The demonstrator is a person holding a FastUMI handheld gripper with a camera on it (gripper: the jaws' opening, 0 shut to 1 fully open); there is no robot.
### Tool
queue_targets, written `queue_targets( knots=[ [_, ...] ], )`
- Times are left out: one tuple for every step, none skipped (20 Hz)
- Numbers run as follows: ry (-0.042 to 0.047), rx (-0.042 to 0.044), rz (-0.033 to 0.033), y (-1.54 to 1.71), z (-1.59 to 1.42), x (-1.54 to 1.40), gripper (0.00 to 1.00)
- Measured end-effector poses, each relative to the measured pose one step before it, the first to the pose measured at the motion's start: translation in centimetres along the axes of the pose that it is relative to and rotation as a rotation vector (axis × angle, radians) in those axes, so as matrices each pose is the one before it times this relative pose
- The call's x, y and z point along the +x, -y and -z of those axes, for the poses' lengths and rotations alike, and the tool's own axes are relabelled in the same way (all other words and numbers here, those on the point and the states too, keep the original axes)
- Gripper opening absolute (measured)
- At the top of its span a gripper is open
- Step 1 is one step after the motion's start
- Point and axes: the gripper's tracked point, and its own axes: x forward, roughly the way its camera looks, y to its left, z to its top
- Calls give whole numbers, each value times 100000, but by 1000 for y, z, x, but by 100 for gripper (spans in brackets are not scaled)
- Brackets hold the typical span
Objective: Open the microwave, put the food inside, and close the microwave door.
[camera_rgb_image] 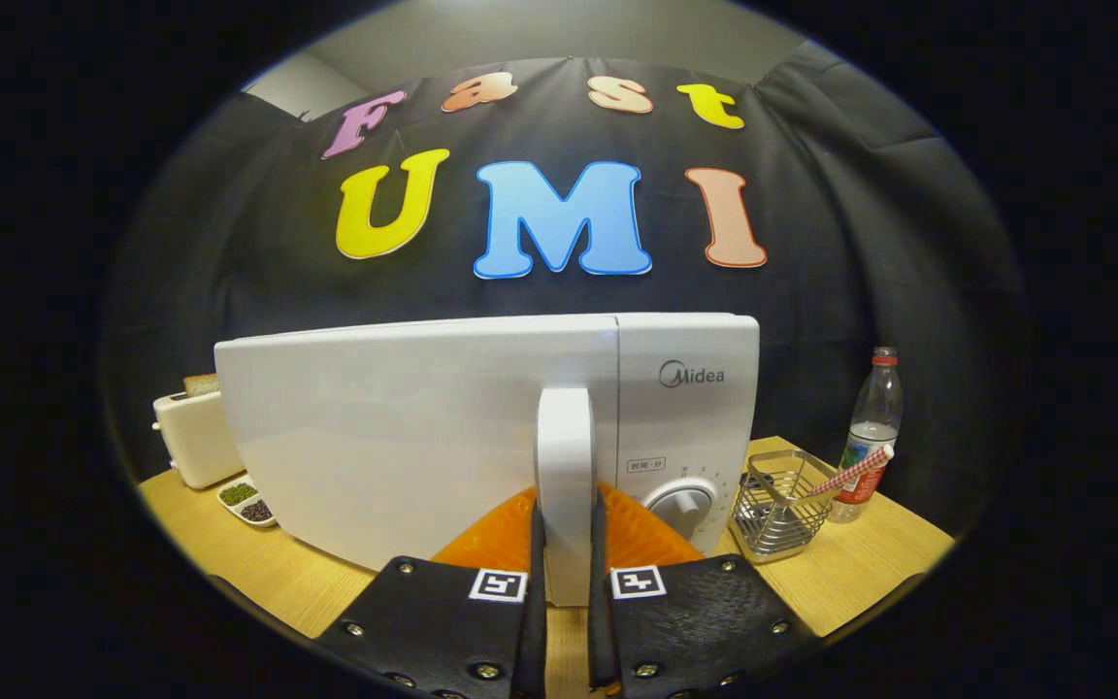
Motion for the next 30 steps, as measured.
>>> queue_targets(
  knots=[
    [-45, 318, 30, 32, -86, 4, 17],
    [-46, 393, -89, -40, 57, 2, 17],
    [-196, 282, -46, 31, -10, -16, 17],
    [78, -194, -100, -26, -15, -28, 17],
    [43, -538, -262, -66, -23, -33, 17],
    [142, -62, -607, -44, 64, 37, 17],
    [-239, 547, -879, 17, -21, -45, 17],
    [-490, 1120, -803, -61, -11, -142, 17],
    [-685, 1262, -793, -19, 29, -171, 17],
    [-359, 740, -602, -2, 28, -156, 17],
    [-385, 638, -618, -7, -14, -144, 17],
    [-97, 118, -332, -59, -24, -4, 17],
    [104, -104, -101, -35, -1, -23, 17],
    [307, -630, 108, 11, 64, -7, 17],
    [363, -366, 360, 54, -203, -359, 17],
    [261, -866, 382, 47, 186, 329, 11],
    [110, -15, -273, 31, -59, -57, 11],
    [-981, 1056, -368, -113, 106, -82, 11],
    [-1238, 1256, -410, -300, 66, -893, 11],
    [1355, -2584, 367, -359, 205, -855, 11],
    [1343, -4620, -224, -335, 178, -1493, 10],
    [988, -1633, -1178, -411, -59, -1050, 11],
    [309, -522, -1969, -581, 38, -1289, 11],
    [-80, 873, -2678, -709, 254, -1217, 11],
    [-83, 283, -3136, -934, 139, -1185, 11],
    [179, 81, -3019, -918, 113, -1150, 11],
    [-151, 144, -2863, -996, 70, -1043, 10],
    [-273, 22, -2577, -944, 168, -923, 10],
    [-179, 487, -2458, -1002, 4, -795, 10],
    [52, 259, -2083, -1008, 142, -725, 10]
  ],
)
